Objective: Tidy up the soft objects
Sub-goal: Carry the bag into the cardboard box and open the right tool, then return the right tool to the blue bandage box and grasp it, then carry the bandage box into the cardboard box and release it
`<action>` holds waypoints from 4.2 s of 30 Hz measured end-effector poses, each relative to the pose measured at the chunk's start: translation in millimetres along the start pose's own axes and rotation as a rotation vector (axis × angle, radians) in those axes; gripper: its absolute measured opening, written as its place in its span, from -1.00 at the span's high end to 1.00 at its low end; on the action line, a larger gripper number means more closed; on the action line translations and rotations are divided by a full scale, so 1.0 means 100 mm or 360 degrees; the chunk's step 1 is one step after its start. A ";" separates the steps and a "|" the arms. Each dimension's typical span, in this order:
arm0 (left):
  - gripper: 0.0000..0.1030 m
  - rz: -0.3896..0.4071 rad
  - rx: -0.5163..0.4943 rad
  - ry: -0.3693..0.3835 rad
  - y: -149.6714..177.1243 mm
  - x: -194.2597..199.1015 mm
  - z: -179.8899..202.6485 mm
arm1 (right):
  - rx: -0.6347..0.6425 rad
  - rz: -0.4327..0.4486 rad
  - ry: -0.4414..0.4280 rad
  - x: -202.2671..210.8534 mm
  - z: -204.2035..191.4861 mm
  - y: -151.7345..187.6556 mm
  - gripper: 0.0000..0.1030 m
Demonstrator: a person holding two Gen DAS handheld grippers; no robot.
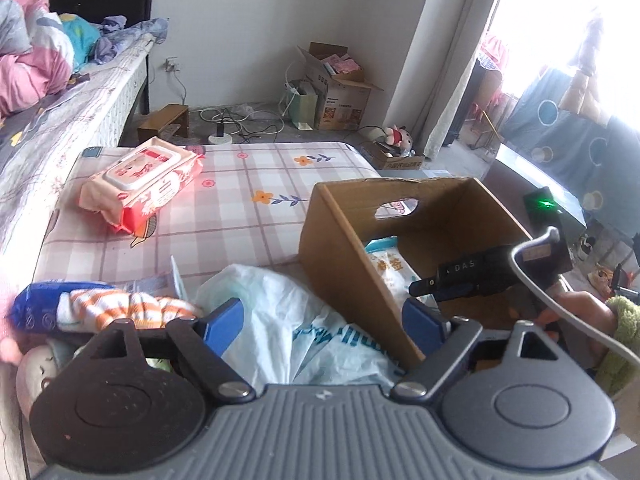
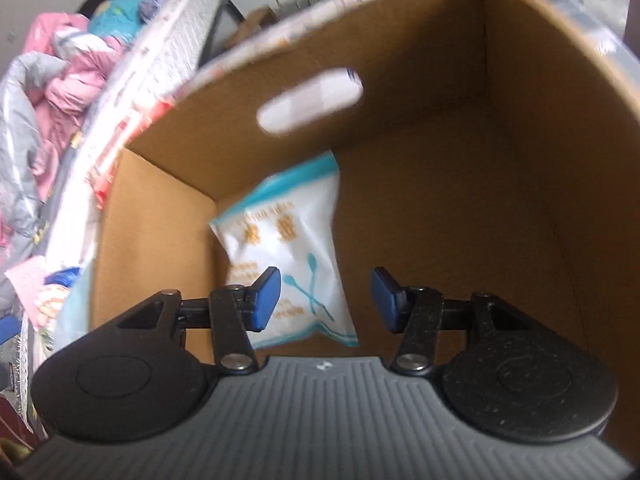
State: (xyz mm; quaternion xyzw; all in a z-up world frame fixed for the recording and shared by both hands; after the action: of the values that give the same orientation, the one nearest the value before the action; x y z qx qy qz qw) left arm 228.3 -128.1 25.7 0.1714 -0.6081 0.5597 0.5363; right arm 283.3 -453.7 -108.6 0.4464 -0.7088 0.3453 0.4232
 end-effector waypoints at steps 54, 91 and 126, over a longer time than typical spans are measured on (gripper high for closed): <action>-0.33 -0.0016 0.0301 -0.0356 1.61 0.41 -1.31 | 0.0374 0.0071 -0.0612 0.75 -1.63 1.77 0.10; -0.08 -0.0425 0.0288 0.0161 2.23 0.21 -1.21 | 0.0122 -0.0284 -0.0736 -0.85 -2.03 2.57 0.24; -0.53 -0.0225 0.0075 -0.0421 2.18 0.28 -0.72 | 0.0423 -0.0193 -0.0564 -0.73 -2.39 2.71 0.26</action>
State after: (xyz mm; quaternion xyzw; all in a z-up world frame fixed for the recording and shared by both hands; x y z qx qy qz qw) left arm 74.5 14.1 -73.4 0.2987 -0.6465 0.5072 0.4854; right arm 119.9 -122.9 -109.2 0.5938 -0.6921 0.3257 0.2497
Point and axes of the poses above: each gripper's, at about its wrist camera, not at the fingertips, and x roughly against the way its jaws point, z to its right, y to its underside, the point moved 2 cm from there along -x, roughly the way its jaws point, and after that the axes turned 13 degrees about -z, right-handed, at the moved point
